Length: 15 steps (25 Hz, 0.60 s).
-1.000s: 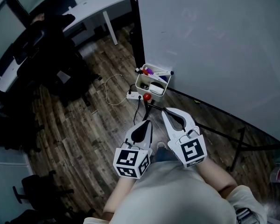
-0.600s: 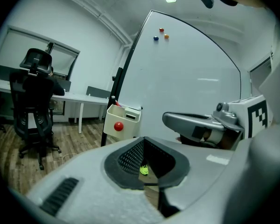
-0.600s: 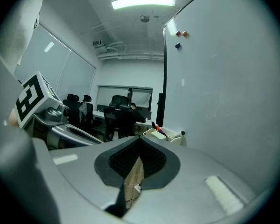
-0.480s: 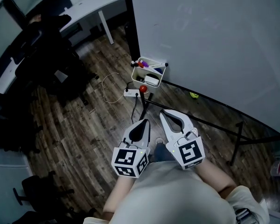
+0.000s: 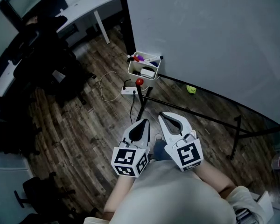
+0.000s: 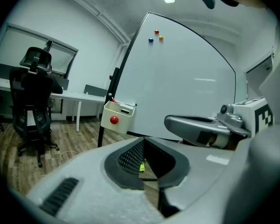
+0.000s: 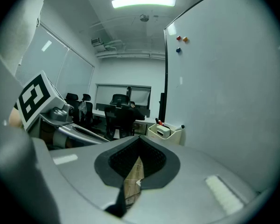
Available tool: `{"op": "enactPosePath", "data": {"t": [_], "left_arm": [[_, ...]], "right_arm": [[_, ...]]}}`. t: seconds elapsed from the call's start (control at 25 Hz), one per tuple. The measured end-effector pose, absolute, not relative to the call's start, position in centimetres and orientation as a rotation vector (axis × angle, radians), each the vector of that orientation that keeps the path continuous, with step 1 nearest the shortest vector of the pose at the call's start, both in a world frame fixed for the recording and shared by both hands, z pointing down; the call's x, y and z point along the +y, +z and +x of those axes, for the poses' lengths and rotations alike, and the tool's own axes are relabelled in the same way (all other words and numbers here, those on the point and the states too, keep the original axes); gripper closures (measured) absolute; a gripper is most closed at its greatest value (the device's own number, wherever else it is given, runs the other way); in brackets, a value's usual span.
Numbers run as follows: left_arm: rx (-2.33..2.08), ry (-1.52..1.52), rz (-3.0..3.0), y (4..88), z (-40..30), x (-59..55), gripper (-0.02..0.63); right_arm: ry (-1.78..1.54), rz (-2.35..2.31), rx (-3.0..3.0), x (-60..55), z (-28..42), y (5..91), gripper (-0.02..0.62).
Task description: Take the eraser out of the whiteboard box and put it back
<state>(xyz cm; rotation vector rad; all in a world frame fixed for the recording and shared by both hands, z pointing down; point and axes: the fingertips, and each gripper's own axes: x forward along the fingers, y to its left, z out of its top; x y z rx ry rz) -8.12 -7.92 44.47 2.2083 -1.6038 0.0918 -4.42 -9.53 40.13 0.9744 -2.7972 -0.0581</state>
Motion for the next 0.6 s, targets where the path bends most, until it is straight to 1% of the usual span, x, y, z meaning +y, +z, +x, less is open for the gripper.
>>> {"op": "enactPosePath", "data": {"t": [0.48,0.6], "left_arm": [[-1.565,0.092,2.233,44.7,-7.4,-6.1,0.606],[-1.562,0.094,2.233,44.8,-7.4,-5.7,0.606]], "right_arm": [[-0.038,0.987,-2.789,-7.7,-4.4,40.6,0.591],[-0.081,0.968,-2.793,-7.3,-4.6,40.6,0.591]]}}
